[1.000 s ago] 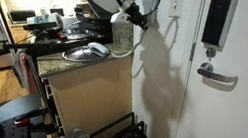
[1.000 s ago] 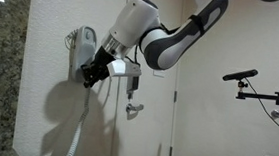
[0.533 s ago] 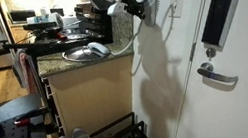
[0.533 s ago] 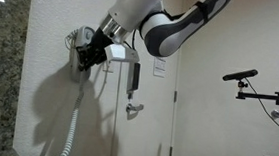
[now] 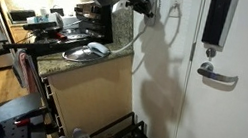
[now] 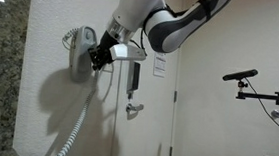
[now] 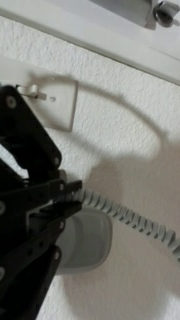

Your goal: Untangle and straighten the telephone cable.

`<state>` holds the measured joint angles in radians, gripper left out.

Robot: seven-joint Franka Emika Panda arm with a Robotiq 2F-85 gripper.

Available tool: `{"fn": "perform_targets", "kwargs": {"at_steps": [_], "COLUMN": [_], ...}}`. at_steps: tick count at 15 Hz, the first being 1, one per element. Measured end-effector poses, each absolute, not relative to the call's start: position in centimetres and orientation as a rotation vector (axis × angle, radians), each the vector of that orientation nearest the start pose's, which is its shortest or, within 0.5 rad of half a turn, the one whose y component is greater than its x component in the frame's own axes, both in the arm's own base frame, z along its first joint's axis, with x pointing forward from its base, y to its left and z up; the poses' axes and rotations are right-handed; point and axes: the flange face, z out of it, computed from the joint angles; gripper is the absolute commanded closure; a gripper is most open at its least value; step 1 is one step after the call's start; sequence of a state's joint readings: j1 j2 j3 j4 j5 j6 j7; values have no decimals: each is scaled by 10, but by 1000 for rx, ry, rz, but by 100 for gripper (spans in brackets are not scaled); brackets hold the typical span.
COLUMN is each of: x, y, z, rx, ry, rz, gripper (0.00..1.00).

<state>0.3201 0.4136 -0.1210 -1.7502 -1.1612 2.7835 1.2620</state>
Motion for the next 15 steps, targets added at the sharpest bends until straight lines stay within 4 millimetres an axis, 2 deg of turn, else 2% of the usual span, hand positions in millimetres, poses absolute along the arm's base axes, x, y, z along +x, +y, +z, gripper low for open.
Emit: {"fn": "perform_targets", "kwargs": {"at_steps": [5, 6, 11, 15], "x": [661, 661, 662, 660], "y": [186, 186, 184, 183], "z": [380, 380, 378, 382], "rx": [-3033, -3033, -3051, -3066], "ry": [60, 60, 78, 223], "rz": [-1413, -1413, -1437, -1596], "gripper": [84, 96, 96, 96]}}
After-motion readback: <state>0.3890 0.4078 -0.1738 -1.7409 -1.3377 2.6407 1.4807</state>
